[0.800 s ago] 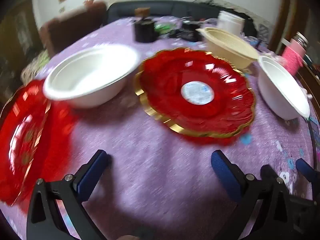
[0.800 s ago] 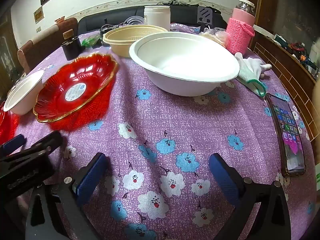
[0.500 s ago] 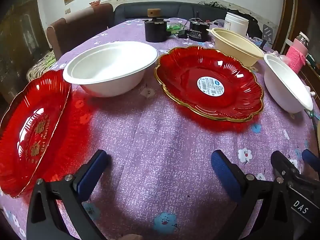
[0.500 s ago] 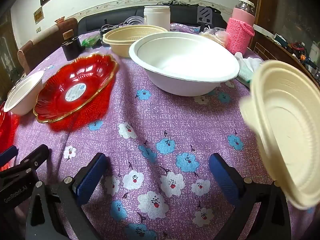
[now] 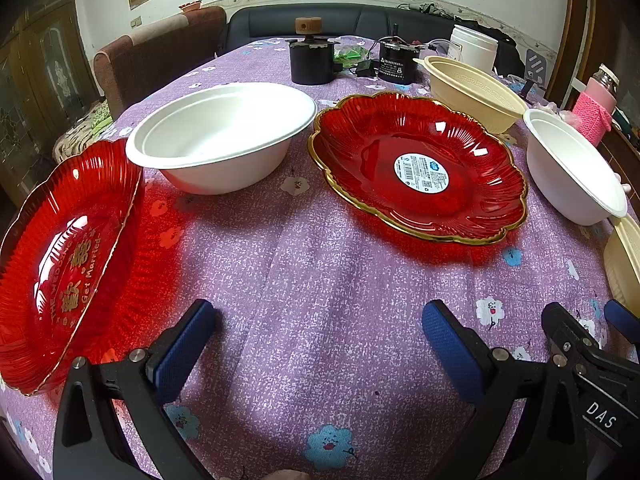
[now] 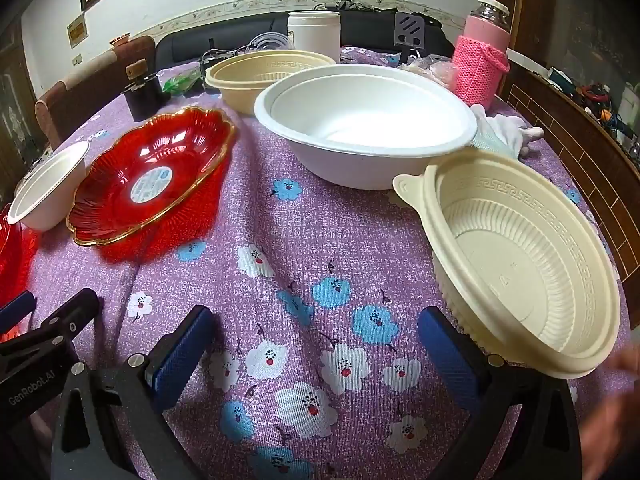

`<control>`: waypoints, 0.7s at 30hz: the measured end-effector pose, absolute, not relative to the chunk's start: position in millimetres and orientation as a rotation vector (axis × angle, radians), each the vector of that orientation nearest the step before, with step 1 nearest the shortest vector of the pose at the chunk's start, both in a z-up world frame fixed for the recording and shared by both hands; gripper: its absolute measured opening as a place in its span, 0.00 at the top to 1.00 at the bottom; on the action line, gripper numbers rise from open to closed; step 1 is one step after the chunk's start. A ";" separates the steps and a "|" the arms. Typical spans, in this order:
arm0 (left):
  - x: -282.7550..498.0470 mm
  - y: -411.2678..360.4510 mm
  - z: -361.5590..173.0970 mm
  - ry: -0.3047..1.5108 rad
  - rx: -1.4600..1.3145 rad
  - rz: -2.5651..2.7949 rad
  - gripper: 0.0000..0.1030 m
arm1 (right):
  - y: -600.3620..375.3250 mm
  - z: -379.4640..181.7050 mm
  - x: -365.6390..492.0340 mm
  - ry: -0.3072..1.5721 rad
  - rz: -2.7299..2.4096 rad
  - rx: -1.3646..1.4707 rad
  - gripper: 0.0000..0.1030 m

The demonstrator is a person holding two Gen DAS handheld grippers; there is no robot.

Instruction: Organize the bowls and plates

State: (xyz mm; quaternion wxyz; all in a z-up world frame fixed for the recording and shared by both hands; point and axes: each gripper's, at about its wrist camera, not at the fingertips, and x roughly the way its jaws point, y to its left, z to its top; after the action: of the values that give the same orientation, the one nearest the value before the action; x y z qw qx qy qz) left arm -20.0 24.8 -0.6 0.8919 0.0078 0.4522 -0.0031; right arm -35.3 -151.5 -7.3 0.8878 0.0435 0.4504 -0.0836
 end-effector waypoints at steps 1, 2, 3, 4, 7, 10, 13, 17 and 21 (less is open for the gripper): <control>-20.1 24.9 -0.6 0.938 0.016 -0.007 0.00 | -151.4 -7.2 -35.3 0.936 -0.174 0.090 0.01; -20.1 24.9 -0.6 0.938 0.015 -0.007 0.00 | -151.4 -7.2 -35.3 0.936 -0.174 0.090 0.01; -20.0 24.9 -0.6 0.938 0.015 -0.006 0.00 | -151.4 -7.2 -35.2 0.936 -0.174 0.090 0.01; -20.0 24.9 -0.6 0.939 0.015 -0.006 0.00 | -151.3 -7.1 -35.2 0.936 -0.174 0.090 0.01; -19.8 25.6 -0.7 0.939 0.016 -0.007 0.00 | -151.2 -7.1 -35.1 0.936 -0.174 0.090 0.01; -20.7 27.0 -0.5 0.940 0.014 -0.006 0.00 | -151.2 -7.0 -35.1 0.936 -0.174 0.090 0.01; -25.6 27.3 -0.2 0.942 0.015 -0.004 0.00 | -151.2 -6.9 -35.0 0.936 -0.174 0.090 0.01; -36.3 27.0 0.1 0.944 0.017 -0.004 0.00 | -151.2 -6.9 -35.1 0.936 -0.174 0.090 0.01; -42.8 25.9 0.0 0.943 0.022 -0.007 0.00 | -151.3 -6.9 -35.1 0.936 -0.174 0.090 0.01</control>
State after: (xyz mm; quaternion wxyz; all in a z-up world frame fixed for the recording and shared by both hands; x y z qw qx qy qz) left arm -42.8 25.9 0.0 0.8908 0.0106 0.4542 -0.0035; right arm -35.1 -151.3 -6.9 0.8879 0.0431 0.4503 -0.0838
